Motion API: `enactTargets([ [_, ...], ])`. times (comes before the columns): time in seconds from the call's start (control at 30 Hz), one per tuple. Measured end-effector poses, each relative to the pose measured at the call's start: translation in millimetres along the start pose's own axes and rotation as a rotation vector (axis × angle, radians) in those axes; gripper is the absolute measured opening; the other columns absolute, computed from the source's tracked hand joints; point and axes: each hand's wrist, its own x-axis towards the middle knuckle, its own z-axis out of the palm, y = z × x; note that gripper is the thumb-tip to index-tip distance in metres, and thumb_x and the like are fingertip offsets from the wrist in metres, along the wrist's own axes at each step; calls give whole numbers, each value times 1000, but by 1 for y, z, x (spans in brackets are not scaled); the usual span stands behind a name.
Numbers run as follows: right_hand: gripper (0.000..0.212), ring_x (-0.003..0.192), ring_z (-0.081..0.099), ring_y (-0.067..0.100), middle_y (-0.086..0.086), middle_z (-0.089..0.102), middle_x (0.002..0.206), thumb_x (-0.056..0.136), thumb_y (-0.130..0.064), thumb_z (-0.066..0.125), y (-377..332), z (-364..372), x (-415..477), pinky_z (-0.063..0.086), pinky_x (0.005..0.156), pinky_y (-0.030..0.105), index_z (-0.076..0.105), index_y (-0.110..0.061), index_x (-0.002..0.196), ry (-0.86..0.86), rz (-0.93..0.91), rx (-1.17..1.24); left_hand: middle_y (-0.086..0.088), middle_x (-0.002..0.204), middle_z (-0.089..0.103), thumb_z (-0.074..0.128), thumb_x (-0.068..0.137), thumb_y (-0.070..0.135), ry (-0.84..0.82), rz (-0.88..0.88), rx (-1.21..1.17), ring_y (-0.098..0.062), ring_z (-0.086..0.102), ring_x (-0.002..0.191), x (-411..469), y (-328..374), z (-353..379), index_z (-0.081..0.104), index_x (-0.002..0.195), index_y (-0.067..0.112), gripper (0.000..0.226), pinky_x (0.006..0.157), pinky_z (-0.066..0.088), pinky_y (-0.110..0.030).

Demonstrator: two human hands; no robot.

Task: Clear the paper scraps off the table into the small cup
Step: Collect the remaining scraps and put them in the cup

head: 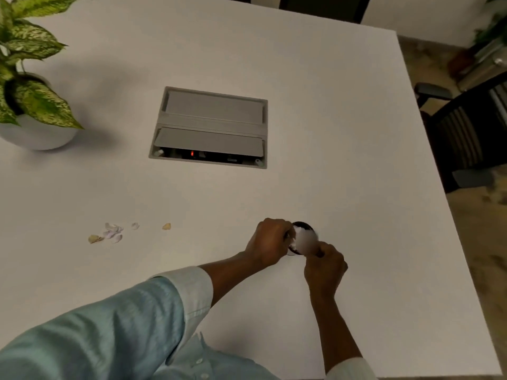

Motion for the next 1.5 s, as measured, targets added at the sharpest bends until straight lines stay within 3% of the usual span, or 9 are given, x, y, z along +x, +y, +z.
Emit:
enactTargets([
  [0.17, 21, 84, 73, 21, 5, 77, 96, 86, 4, 69, 10, 3, 12, 39, 68, 6, 80, -12, 96, 14, -81, -8, 1, 89, 78, 64, 87, 12, -36, 32, -9, -16, 71, 79, 9, 13, 13, 74, 95, 15, 13, 72, 58, -35],
  [0.5, 43, 117, 64, 26, 7, 67, 129, 86, 3, 67, 27, 14, -17, 51, 97, 43, 63, -10, 127, -1, -465, -210, -1, 139, 54, 69, 93, 31, -16, 101, 326, -20, 48, 129, -32, -32, -7, 67, 114, 18, 25, 72, 59, -37],
  [0.6, 53, 141, 47, 22, 8, 51, 151, 92, -15, 65, 35, 21, -23, 33, 115, 55, 48, -11, 142, -57, -549, -398, -11, 151, 48, 70, 91, 37, -84, 97, 476, -29, 42, 140, -58, -68, -20, 63, 125, 12, 43, 94, 56, -46],
  [0.7, 59, 151, 31, 20, 9, 35, 163, 102, -39, 41, 39, 26, -22, 18, 122, 57, 29, -13, 155, -145, -554, -515, -21, 170, 11, 62, 93, 57, -253, -15, 610, -36, 6, 158, -86, -104, -30, 36, 154, 6, 84, 125, 27, -49],
  [0.8, 65, 153, 26, 18, 10, 30, 165, 104, -49, 26, 42, 32, -19, 11, 123, 58, 29, -11, 157, -205, -564, -616, -25, 166, -23, 54, 86, 77, -379, -101, 724, -39, -24, 154, -111, -133, -39, -1, 161, 1, 120, 129, 4, -52],
  [0.93, 71, 154, 25, 19, 10, 29, 165, 105, -59, 18, 43, 36, -17, 6, 124, 58, 32, -12, 157, -248, -543, -686, -22, 158, -42, 55, 80, 82, -477, -147, 743, -38, -39, 148, -124, -147, -43, -22, 157, 3, 135, 127, -7, -52],
  [1.17, 67, 150, 33, 17, 4, 47, 155, 103, -59, 22, 35, 39, -6, -1, 125, 53, 41, -16, 151, -282, -478, -584, -23, 156, -46, 66, 80, 72, -474, -194, 718, -39, -42, 145, -123, -144, -38, -25, 156, 3, 137, 127, -5, -56],
  [1.3, 29, 120, 62, 23, 1, 70, 122, 94, -23, 57, 20, 21, -5, 31, 114, 54, 63, -19, 123, -81, -527, -357, -22, 156, -46, 68, 80, 71, -476, -213, 713, -39, -42, 145, -123, -146, -36, -25, 156, 3, 138, 127, -5, -56],
  [1.5, 26, 103, 61, 27, 2, 69, 102, 87, -32, 62, 36, 15, -15, 39, 105, 52, 68, -14, 105, -126, -563, -458, -20, 158, -43, 70, 78, 71, -448, -207, 689, -36, -41, 146, -124, -149, -36, -22, 157, 5, 138, 128, -5, -54],
])
